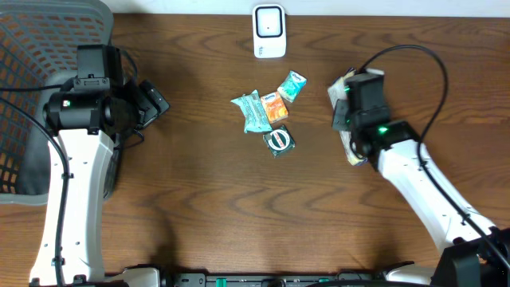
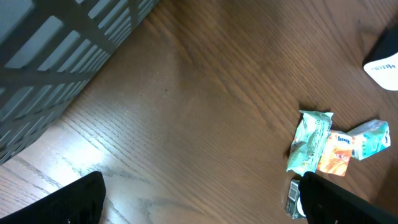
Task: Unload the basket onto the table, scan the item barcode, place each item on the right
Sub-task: 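Lower the bag onto the table below the items, then regrasp the bag's top edge with the right gripper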
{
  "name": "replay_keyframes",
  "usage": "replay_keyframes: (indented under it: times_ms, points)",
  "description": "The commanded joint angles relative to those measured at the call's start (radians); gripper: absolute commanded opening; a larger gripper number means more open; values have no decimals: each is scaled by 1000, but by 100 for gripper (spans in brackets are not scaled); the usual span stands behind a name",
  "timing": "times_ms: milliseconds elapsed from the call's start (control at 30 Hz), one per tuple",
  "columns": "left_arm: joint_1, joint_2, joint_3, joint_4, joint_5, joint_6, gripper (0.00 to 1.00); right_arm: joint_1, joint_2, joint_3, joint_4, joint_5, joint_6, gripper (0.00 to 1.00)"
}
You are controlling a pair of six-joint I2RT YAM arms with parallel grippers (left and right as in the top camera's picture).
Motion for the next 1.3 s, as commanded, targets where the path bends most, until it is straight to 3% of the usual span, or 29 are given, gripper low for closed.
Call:
replay_keyframes:
  times_ms: [0,167,267,333,433,600,833,1100,1267]
  points:
    - [5,1,-1,0,-13,-1,98,71,52,16,-11,232,-43,1]
    - [5,1,-1,0,-13,-1,98,148,152,16,-5,113,-5,1]
    - [5,1,-1,0,-13,-1,98,170,156,17,17,5,31,9]
    - [5,1,-1,0,-13,-1,98,181,150,20,43,-73,32,22]
    - [5,1,-1,0,-13,-1,98,184,132,39,58,-164,32,56]
    - [5,1,-1,0,-13,-1,98,149,63,115,-14,-151,27,87]
    - [5,1,-1,0,-13,-1,98,-13,43,129,-53,-144,28,95]
    - [5,1,-1,0,-13,-1,98,-196,182,129,-93,-563,-119,99]
    - [5,1,-1,0,-13,-1,98,-224,325,129,-95,-655,-141,99]
